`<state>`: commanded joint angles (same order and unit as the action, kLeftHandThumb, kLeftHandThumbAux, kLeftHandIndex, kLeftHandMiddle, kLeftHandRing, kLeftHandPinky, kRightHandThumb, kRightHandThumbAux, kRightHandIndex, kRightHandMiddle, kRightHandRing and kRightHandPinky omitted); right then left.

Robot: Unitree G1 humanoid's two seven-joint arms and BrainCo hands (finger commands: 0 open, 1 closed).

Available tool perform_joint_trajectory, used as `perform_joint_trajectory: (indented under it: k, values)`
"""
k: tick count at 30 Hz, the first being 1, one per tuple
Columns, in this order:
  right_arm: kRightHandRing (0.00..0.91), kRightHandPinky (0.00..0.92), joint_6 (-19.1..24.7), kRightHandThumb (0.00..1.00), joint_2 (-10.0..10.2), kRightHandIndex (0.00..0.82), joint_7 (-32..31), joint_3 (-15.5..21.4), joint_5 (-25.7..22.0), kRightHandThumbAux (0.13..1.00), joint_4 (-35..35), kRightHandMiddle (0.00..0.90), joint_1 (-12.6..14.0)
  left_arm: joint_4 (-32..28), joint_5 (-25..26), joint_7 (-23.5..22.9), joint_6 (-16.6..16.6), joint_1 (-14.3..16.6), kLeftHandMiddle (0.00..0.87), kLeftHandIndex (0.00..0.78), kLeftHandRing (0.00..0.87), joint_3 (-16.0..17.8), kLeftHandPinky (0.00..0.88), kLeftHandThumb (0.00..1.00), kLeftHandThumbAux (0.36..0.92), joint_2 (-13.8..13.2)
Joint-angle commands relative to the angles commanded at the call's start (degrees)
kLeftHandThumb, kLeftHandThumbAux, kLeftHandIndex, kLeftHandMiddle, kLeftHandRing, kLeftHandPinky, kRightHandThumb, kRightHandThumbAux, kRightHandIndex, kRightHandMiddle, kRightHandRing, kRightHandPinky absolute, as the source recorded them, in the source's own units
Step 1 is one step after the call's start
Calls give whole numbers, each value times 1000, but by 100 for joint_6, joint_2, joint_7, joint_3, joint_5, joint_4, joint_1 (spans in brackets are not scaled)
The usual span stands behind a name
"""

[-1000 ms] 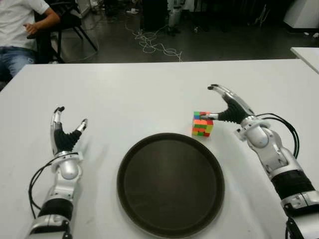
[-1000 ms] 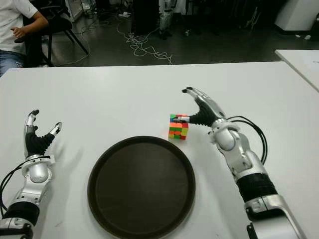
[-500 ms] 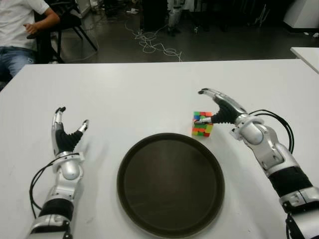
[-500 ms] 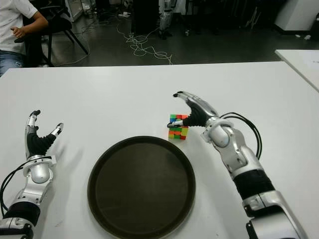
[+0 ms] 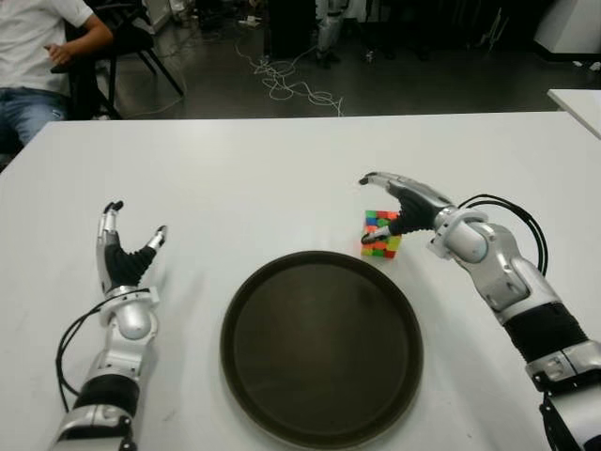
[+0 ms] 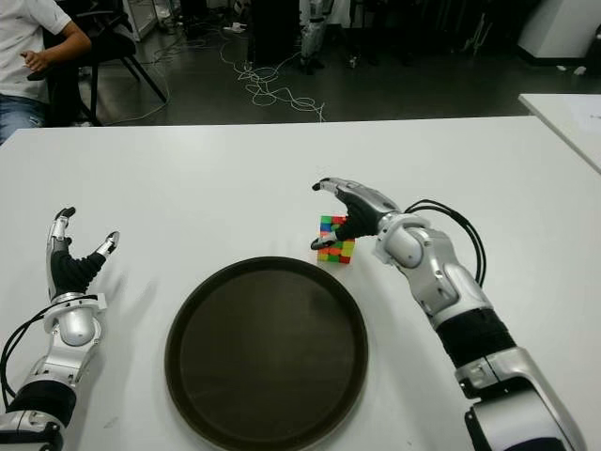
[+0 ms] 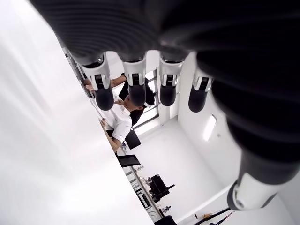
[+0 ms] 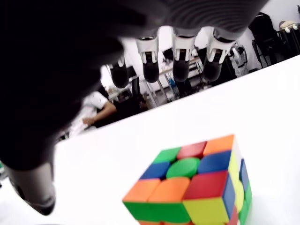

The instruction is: Pick up the Rubik's Cube and put it in the plate

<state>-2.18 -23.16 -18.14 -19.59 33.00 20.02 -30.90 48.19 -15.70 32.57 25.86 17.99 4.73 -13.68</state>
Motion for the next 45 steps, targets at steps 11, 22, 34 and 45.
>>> perform_joint_trajectory:
  k: [11, 22, 34, 45]
  values:
    - [21, 31, -237, 0, -69, 0, 77, -69, 22, 692, 335, 11, -111, 36, 27, 43, -26, 16, 5, 0, 0, -10, 40, 0, 670, -2]
    - [38, 36, -26, 0, -33, 13, 65, -32, 38, 699, 420, 31, -168, 53, 63, -8, -48, 14, 0, 0, 0, 0, 20, 0, 669, -25]
    - [67, 66, 107, 0, 30, 0, 230, 58, -89, 658, 516, 49, -98, 66, 99, -12, -93, 14, 0, 0, 0, 24, 12, 0, 685, -35]
    - [9, 5, 272, 0, -56, 0, 258, -36, 70, 600, 597, 4, -137, 87, 122, -71, -79, 19, 4, 2, 0, 27, 31, 0, 672, -60]
